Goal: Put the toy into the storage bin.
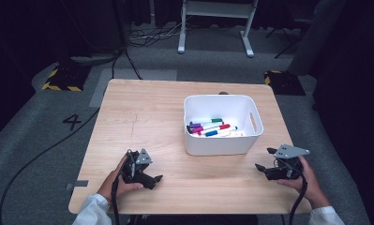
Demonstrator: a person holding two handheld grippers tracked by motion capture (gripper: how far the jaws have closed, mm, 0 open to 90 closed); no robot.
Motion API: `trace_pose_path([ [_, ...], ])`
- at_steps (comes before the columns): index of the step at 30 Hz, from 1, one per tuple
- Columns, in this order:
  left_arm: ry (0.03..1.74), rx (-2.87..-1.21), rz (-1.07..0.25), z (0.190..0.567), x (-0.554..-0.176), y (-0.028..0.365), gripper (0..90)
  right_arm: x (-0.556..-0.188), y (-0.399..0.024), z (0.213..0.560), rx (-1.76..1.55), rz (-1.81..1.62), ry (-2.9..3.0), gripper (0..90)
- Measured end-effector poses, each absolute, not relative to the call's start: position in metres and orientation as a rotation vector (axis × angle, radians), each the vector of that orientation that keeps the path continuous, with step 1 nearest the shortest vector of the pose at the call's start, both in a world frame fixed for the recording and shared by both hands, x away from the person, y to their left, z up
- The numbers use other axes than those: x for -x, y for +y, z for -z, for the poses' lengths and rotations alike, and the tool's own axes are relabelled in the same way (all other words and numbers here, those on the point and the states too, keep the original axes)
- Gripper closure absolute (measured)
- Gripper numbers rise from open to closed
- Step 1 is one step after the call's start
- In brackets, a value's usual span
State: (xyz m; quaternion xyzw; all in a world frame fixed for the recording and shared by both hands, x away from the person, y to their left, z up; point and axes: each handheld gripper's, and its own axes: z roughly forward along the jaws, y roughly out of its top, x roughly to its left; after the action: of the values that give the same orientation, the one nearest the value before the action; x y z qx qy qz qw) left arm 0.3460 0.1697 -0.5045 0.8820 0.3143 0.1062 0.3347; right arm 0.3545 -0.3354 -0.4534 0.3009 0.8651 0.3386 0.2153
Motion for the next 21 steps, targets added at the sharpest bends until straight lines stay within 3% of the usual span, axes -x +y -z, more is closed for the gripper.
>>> trace_pose_path([
  [21, 0.825, -2.3, -0.278, 0.505, -0.346, 0.17, 2.2, -0.335, -0.363, 0.504, -1.086, -1.03, 2.369, 16.2],
])
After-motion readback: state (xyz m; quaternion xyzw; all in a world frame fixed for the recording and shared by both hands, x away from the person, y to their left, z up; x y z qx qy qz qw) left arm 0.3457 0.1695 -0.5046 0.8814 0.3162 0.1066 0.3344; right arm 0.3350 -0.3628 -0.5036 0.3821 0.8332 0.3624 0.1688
